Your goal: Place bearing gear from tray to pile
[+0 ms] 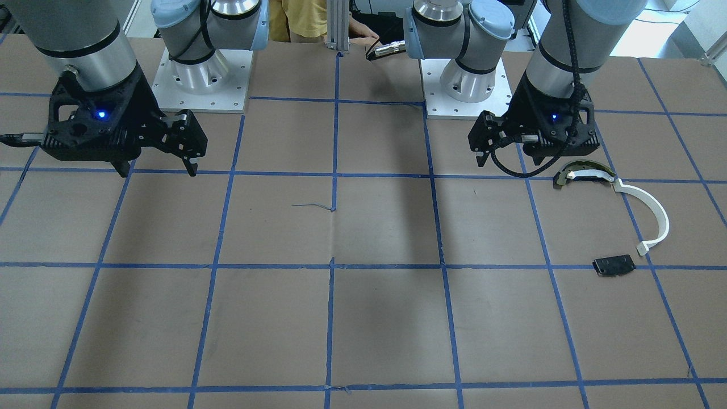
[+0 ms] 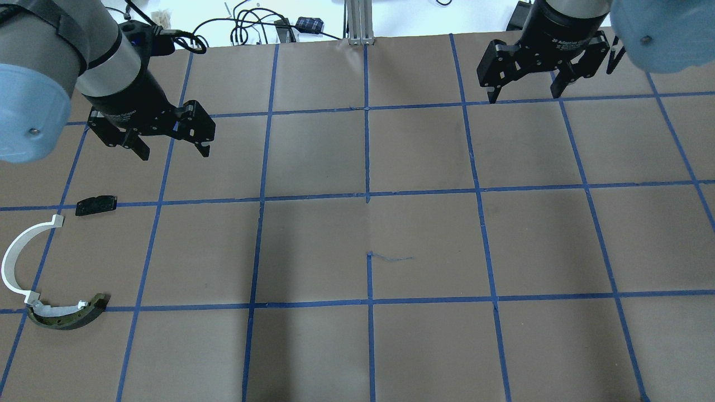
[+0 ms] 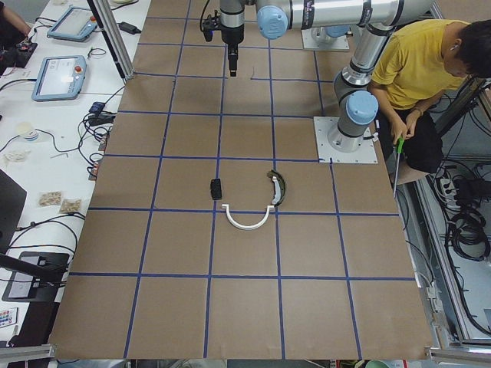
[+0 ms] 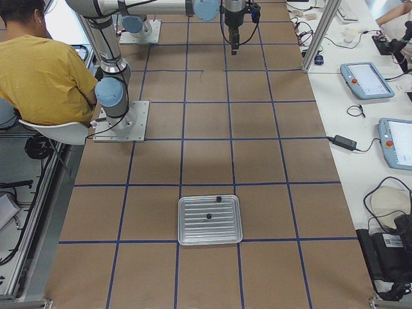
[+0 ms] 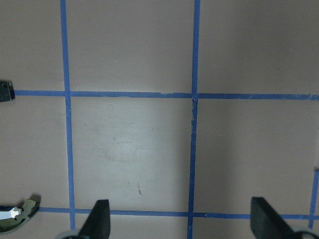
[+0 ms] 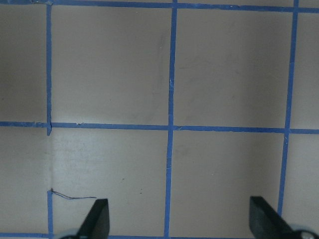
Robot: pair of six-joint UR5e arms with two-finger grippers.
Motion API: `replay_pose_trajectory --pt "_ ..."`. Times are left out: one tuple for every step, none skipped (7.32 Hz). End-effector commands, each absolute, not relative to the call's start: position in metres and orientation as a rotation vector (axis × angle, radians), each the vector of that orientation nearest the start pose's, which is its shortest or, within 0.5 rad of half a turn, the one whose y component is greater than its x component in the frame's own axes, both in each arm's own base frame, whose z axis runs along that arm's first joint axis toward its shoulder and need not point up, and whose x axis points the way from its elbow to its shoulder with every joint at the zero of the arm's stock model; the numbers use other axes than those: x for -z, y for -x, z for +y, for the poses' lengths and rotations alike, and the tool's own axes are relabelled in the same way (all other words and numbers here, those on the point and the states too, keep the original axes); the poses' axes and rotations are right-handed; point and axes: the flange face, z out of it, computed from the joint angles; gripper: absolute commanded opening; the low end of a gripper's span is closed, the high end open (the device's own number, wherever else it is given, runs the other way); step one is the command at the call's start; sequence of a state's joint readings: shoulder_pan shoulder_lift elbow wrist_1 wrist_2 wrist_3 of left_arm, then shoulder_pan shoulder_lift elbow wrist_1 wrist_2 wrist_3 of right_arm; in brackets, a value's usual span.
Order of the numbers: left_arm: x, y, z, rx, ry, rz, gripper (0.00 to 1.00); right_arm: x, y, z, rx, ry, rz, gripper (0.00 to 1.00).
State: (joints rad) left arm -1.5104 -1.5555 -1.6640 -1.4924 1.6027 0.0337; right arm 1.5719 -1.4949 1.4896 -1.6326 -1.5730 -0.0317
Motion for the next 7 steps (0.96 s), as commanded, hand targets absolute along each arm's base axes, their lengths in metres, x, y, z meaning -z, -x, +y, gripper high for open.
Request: replay_pose_trajectory --pt "-0.457 0.101 -0.491 -0.005 0.040 3.108 1.00 -0.500 -0.117 -0.518 0.001 -0.057 3.155 1.00" --pt "-0.455 0.101 -0.490 -0.010 0.038 3.108 1.00 -0.509 -0.106 -0.519 0.035 -0.082 3.158 1.00" --pt "-0.455 0.101 -0.490 -0.010 0.038 3.108 1.00 -0.505 -0.090 -0.522 0.001 -0.051 3.154 1.00" --pt "-0.454 0.101 -0.491 -0.010 0.038 3.108 1.00 -0.505 -0.045 -0.522 -0.059 0.065 3.152 1.00" --pt "-0.454 0.101 -0.491 -0.010 0.038 3.108 1.00 -0.489 0.019 -0.530 -0.093 0.151 3.131 1.00" --pt "-0.455 0.101 -0.490 -0.010 0.038 3.108 1.00 -0.452 0.091 -0.547 -0.167 0.142 3.120 1.00" --pt "-0.454 0.101 -0.491 -0.014 0.036 3.106 1.00 -0.434 0.195 -0.535 -0.208 0.163 3.164 1.00"
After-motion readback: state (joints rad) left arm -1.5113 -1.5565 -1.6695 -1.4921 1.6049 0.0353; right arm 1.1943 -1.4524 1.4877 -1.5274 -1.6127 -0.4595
